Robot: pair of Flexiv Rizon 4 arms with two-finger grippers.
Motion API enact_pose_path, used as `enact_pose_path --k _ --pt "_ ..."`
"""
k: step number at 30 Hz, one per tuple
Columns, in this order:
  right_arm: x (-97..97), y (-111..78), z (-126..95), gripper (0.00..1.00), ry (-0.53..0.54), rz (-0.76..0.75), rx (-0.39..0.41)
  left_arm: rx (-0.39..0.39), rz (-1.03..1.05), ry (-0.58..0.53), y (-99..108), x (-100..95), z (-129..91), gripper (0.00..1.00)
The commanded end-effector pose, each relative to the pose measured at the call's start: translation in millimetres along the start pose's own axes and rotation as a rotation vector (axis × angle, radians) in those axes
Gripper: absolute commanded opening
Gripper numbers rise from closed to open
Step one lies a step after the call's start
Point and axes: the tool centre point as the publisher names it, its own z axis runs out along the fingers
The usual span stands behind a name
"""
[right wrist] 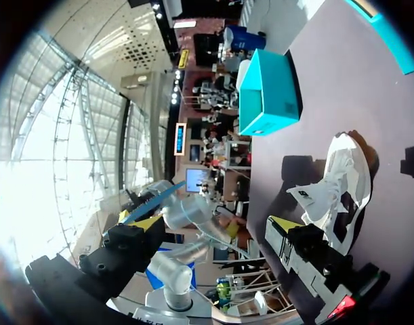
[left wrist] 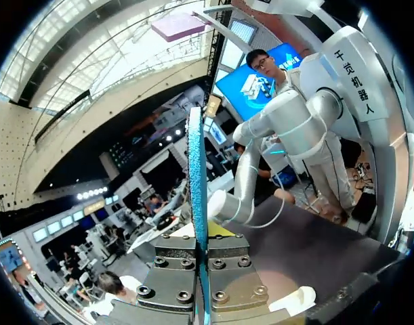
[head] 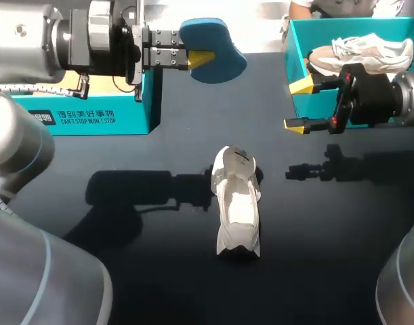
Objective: Take the shoe out of the shoebox, open the shoe tongue, remove and reinsert the insole, then place the shoe into the shoebox
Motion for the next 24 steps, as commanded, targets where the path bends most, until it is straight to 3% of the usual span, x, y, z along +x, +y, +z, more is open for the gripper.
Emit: enact_pose_path --k 1,14,15,20,21,24 --pt "0.3 -0.4 1.0 1.0 -0.003 0.001 -0.001 -0.082 0.421 0.051 -1.6 -6.1 2.0 0.0" --pt "0.3 -0.4 1.0 1.0 -0.003 0.001 -0.001 -0.082 0.421 0.051 -1.6 -6.1 2.0 0.0" --pt "0.3 -0.4 1.0 1.0 -0.003 0.001 -0.001 -0.051 0.422 0.005 5.2 -3.4 0.7 0.0" --pt "0.8 -0.3 -0.6 1.0 0.0 0.027 -0.011 -0.099 0.559 -0.063 25.3 1.6 1.1 0.0" --pt "0.7 1.1 -2.2 1.0 -0.021 0.074 -0.035 -0.155 0.628 -0.056 29.2 0.2 0.8 0.0" --pt "4.5 4.7 -4.2 1.0 -0.035 0.127 -0.093 -0.186 0.721 -0.097 36.6 -3.6 1.5 0.0"
